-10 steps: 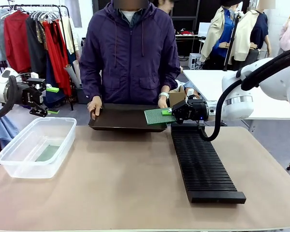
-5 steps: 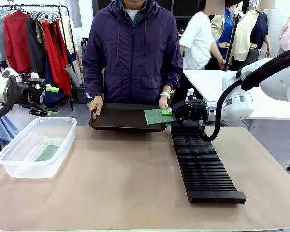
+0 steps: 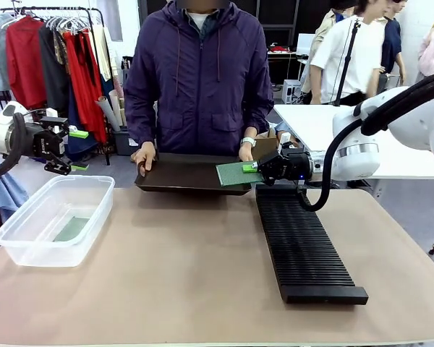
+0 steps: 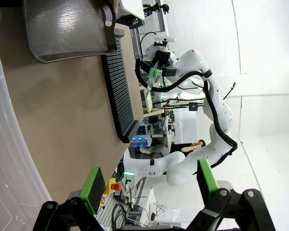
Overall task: Sort PCBs into racks and boxes based on the side picked up.
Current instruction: If the short side of the Blank PCB is picked up, insert it into the PCB Rack ; if the long side is picked up, place it in the Organizing box.
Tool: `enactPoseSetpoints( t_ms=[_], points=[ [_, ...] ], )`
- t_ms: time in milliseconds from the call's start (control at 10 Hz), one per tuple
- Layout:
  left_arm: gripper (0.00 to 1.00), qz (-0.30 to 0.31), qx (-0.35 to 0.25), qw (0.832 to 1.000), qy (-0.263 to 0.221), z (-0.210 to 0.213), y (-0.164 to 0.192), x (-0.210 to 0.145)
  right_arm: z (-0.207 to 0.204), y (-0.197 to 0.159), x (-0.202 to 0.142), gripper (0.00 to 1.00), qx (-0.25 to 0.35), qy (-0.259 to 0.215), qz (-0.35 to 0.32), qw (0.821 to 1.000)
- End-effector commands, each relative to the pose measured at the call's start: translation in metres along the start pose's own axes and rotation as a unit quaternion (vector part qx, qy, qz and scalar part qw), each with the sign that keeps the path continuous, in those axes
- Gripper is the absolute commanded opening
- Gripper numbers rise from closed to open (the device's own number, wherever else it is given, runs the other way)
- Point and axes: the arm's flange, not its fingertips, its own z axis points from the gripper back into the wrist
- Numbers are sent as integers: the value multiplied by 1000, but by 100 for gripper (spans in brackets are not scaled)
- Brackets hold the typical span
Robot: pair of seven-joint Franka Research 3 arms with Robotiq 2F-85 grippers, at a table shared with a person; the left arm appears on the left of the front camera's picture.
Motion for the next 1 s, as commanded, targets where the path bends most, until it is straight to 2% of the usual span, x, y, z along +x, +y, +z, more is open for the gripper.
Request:
enactPoseSetpoints(
  t_ms=[0, 300, 700, 900],
  points=[
    [100, 0, 0, 1000, -2, 1, 0, 0, 19, 15, 4, 0, 14, -6, 20, 1000],
    [100, 0, 0, 1000, -2, 1, 0, 0, 64, 40, 9, 0, 18, -8, 53, 998],
    [100, 0, 0, 1000, -2, 1, 0, 0, 118, 64, 8, 0, 29, 14, 104, 994],
    [100, 0, 0, 1000, -2, 1, 0, 0, 142, 66, 3, 0, 41, 23, 160, 986]
  ],
)
